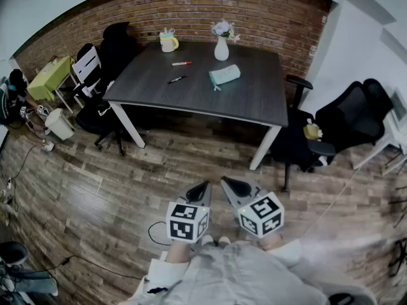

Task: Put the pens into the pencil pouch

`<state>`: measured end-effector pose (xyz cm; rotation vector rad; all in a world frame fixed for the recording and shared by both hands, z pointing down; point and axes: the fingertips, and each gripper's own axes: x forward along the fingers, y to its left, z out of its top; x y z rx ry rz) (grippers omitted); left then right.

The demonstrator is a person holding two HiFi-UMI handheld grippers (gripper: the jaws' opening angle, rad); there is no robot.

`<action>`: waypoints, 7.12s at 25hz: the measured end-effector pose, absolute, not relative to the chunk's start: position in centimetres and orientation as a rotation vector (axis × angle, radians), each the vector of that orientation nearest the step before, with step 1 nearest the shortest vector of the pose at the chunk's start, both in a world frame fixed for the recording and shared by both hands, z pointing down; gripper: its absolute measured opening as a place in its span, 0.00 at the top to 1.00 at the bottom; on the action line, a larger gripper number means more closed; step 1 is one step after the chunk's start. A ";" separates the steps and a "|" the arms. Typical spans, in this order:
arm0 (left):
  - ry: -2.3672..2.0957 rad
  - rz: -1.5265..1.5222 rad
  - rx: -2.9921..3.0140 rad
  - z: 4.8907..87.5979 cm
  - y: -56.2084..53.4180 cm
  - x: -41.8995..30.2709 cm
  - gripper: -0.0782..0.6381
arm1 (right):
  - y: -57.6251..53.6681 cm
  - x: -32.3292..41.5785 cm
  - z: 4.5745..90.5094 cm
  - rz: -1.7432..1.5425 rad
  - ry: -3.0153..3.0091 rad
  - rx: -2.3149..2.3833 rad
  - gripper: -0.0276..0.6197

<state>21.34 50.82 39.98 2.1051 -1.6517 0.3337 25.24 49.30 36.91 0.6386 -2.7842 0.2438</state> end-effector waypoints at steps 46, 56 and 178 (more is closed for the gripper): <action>-1.623 0.350 2.127 42.8 47.2 13.6 0.73 | 45.0 19.5 40.6 0.319 -2.698 0.780 0.81; -1.711 0.343 2.073 42.3 37.9 8.4 0.73 | 35.3 14.4 40.9 0.333 -2.729 0.694 0.81; -1.213 0.416 2.048 52.2 -11.1 -7.5 0.73 | -18.1 0.9 52.1 0.422 -2.265 0.864 0.81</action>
